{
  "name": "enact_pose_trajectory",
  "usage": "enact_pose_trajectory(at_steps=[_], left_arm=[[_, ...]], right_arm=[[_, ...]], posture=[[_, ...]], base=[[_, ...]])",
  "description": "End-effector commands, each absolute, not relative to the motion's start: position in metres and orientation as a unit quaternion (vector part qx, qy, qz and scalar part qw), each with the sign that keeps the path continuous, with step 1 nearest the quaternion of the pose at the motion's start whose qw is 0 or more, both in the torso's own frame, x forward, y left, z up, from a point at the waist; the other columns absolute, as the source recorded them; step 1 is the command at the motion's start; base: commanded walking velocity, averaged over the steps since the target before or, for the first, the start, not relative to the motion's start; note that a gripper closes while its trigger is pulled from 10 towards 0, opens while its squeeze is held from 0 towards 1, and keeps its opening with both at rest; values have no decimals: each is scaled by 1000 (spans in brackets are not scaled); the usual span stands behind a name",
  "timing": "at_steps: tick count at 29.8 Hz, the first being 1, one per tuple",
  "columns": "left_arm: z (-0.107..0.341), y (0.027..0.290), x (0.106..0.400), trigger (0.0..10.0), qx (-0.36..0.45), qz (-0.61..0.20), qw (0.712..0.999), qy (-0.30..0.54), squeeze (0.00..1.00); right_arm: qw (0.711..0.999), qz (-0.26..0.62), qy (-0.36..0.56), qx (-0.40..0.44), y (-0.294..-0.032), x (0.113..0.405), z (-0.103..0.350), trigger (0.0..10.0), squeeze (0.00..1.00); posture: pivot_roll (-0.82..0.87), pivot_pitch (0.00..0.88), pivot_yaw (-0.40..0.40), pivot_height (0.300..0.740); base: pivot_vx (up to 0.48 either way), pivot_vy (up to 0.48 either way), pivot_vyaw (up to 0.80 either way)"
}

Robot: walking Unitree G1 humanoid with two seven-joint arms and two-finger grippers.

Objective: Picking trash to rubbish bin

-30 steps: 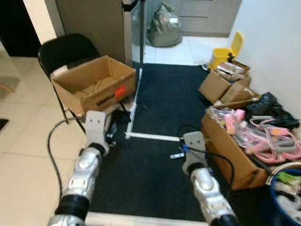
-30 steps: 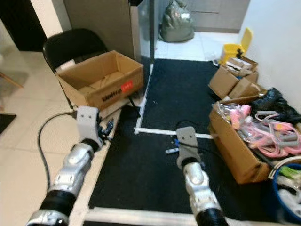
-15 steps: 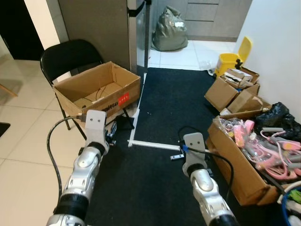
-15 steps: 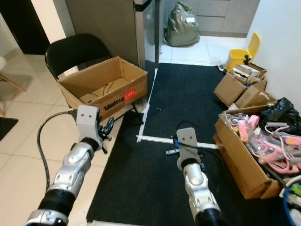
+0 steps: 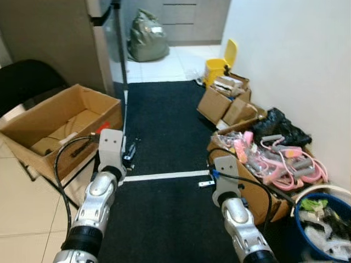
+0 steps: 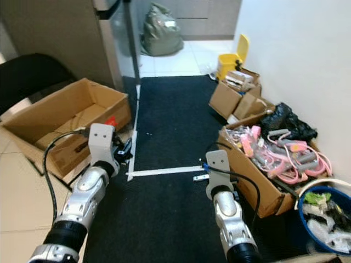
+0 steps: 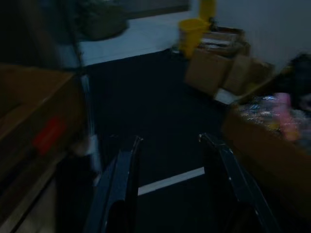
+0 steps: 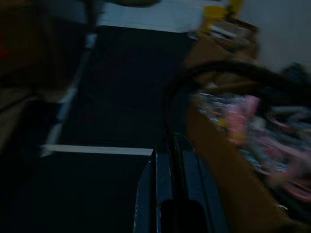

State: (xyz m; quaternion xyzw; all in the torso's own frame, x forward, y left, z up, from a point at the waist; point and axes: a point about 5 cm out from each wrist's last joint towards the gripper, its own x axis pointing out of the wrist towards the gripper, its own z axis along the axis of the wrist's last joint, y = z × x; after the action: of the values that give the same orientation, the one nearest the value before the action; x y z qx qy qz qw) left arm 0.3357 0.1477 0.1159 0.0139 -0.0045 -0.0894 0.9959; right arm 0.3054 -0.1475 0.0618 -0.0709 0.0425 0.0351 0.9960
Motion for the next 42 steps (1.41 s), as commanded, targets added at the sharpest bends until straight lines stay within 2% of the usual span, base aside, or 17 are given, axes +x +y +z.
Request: enact_pose_trajectory(at_steps=[1, 30, 42], left_arm=[[112, 151, 334, 10000, 18, -88, 996, 1, 0], [112, 151, 332, 10000, 21, -90, 996, 3, 0], [113, 152, 333, 10000, 22, -91, 996, 4, 0]], right_arm=[[996, 28, 48, -66, -149, 305, 59, 10000, 0], [993, 37, 49, -97, -146, 303, 57, 10000, 0], [992, 43, 51, -104, -143, 302, 56, 10000, 0]], posture=[[-35, 51, 37, 740], [-28, 63, 43, 740], [-25, 68, 43, 740]], base=[[330, 0, 0], [326, 0, 0], [319, 0, 772]])
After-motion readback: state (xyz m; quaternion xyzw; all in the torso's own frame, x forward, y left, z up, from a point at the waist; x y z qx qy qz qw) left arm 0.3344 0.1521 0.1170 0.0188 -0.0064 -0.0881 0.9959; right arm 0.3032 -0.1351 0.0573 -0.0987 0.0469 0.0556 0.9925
